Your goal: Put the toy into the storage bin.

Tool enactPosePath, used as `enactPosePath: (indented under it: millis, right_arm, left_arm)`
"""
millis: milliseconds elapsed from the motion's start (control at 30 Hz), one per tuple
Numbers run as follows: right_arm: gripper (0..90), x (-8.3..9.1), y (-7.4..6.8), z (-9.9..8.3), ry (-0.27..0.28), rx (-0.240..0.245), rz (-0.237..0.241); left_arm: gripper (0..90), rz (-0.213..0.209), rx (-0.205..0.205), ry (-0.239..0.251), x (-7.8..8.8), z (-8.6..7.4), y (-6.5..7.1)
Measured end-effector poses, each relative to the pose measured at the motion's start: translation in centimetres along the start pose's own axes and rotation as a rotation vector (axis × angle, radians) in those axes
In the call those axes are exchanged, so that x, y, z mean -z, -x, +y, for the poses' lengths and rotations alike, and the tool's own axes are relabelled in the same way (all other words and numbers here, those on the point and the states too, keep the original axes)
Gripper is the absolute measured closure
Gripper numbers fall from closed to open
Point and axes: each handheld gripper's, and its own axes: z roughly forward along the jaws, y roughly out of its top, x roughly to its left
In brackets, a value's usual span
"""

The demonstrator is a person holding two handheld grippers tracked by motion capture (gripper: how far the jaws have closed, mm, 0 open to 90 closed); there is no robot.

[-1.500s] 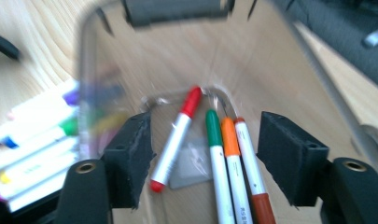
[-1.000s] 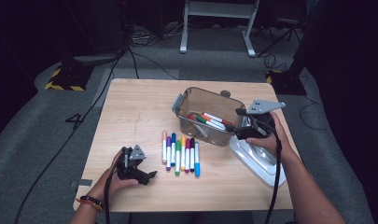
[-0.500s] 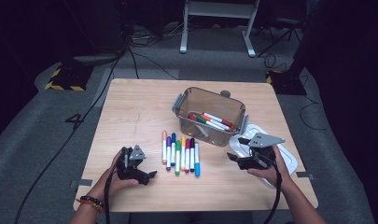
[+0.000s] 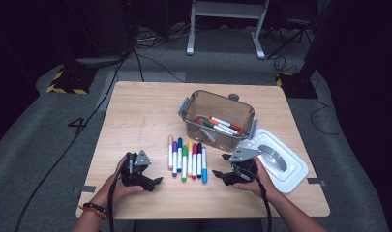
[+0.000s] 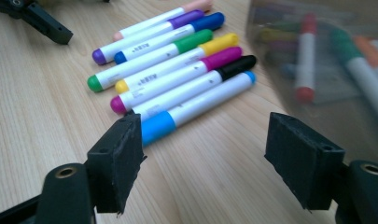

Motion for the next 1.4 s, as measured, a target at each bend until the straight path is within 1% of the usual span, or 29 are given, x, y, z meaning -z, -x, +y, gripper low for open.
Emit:
enactPosePath:
  millis: [67,133,200,267,400,567,667,767,833,867,933,1133,1267,1400]
  right_arm:
    - [28.1,-0.8,-0.4,0.2,-0.01,0.006,0.013]
    - [28.0,-1.6,-0.8,0.3,-0.025,0.015,0.015]
    - [27.9,-2.1,-1.1,0.4,-0.032,0.016,0.03]
    - [27.9,-2.5,-1.3,0.5,-0.043,0.031,0.025]
    - [27.9,-3.0,-1.3,0.4,-0.053,0.02,0.021]
    - [27.8,-3.5,-1.3,0.3,-0.068,0.008,0.012]
    - [27.2,-3.7,-1.1,0.2,-0.064,-0.008,0.016]
    - [27.1,-3.5,-0.8,0.1,-0.065,-0.02,0.004]
    - [28.3,-3.3,-0.5,0.0,-0.065,-0.028,-0.018]
    - [28.5,-3.2,-0.3,0.0,-0.059,-0.034,-0.028]
    - [28.6,-3.1,-0.2,0.0,-0.045,-0.046,-0.029]
    - [28.4,-3.5,-0.6,0.2,-0.048,-0.028,-0.017]
    - [28.4,-3.8,-0.7,0.3,-0.045,-0.03,-0.008]
    - [27.9,-4.5,-1.0,0.2,-0.069,-0.01,-0.006]
  left_arm:
    - [0.5,0.0,0.0,0.0,0.0,0.0,0.0]
    - [0.5,0.0,0.0,0.0,0.0,0.0,0.0]
    - [0.5,0.0,0.0,0.0,0.0,0.0,0.0]
    - [0.5,0.0,-0.001,0.0,0.0,0.0,0.0]
    - [0.5,0.0,-0.001,0.0,0.0,0.0,0.0]
    - [0.5,0.0,0.0,0.0,0.0,0.0,0.0]
    - [0.5,0.0,0.0,0.0,0.0,0.0,0.0]
    - [0.5,0.0,-0.001,0.0,0.0,0.0,0.0]
    - [0.5,0.0,-0.001,0.0,0.0,0.0,0.0]
    - [0.5,0.0,0.0,0.0,0.0,0.0,0.0]
    - [0.5,0.0,0.0,0.0,0.0,0.0,0.0]
    - [0.5,0.0,0.0,0.0,0.0,0.0,0.0]
    - [0.5,-0.002,0.0,0.0,0.0,0.0,0.0]
    - [0.5,-0.002,-0.001,0.0,0.0,0.0,0.0]
